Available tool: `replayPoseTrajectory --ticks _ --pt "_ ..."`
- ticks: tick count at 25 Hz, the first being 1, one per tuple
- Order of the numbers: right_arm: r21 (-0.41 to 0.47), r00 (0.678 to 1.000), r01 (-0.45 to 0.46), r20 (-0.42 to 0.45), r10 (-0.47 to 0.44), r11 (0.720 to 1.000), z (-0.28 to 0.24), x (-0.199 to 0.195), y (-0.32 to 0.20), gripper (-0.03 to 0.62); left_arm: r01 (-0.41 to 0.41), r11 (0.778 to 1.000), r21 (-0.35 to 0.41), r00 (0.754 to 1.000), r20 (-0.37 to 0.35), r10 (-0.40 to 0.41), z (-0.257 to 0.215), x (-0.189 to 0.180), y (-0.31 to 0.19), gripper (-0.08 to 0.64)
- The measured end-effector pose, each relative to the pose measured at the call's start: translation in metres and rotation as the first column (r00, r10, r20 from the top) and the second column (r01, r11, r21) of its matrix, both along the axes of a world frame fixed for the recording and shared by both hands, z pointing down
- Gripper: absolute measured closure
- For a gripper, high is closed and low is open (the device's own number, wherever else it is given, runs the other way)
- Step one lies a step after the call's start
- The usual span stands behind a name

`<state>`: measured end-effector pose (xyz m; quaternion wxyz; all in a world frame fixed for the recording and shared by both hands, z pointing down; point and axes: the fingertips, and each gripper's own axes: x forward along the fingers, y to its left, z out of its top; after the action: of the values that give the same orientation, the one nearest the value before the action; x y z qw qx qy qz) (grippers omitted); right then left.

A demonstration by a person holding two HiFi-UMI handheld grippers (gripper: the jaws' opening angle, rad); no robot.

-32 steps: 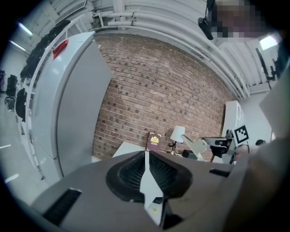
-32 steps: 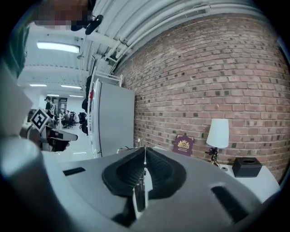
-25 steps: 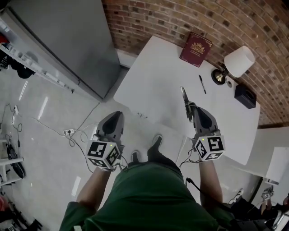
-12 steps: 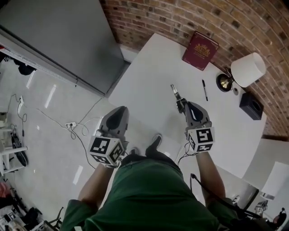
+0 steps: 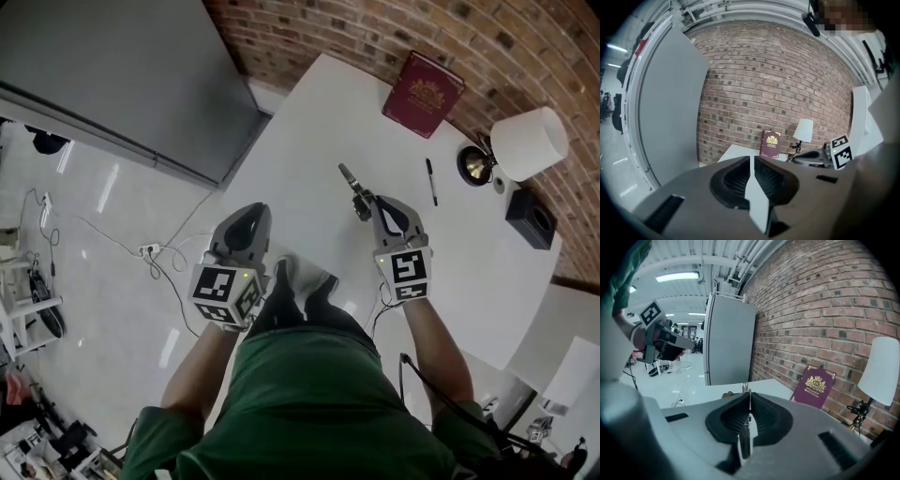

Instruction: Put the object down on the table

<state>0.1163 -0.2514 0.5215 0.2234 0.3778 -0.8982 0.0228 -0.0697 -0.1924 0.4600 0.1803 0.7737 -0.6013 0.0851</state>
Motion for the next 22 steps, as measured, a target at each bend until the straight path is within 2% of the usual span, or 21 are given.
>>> replayPoseTrajectory --ticks 6,11,15,22 --pt "0.013 0.998 0.024 -0.063 -0.023 1.000 0.013 -0.020 -0.009 0.581 -0.076 0.994 -0.079 0.997 0.007 0.077 0.035 0.000 -0.021 0.535" --pt "0.006 0.994 0.017 -0.110 -0.016 1.000 0.029 -0.032 -0.022 0.581 -0.125 0.986 -0.112 0.992 -0.003 0.126 0.059 -0.004 -0.039 0.535" --pt "-0.016 0.984 0.009 -0.180 -0.012 1.000 0.051 -0.037 -0.031 0.581 -0.157 0.976 -0.149 0.988 -0.016 0.156 0.079 -0.007 -0.045 0.535" --pt "-0.053 0.975 0.021 -0.221 -0.032 0.998 0.087 -0.050 -0.044 0.581 -0.161 0.965 -0.207 0.987 -0.031 0.157 0.107 -0.023 -0.049 0.535"
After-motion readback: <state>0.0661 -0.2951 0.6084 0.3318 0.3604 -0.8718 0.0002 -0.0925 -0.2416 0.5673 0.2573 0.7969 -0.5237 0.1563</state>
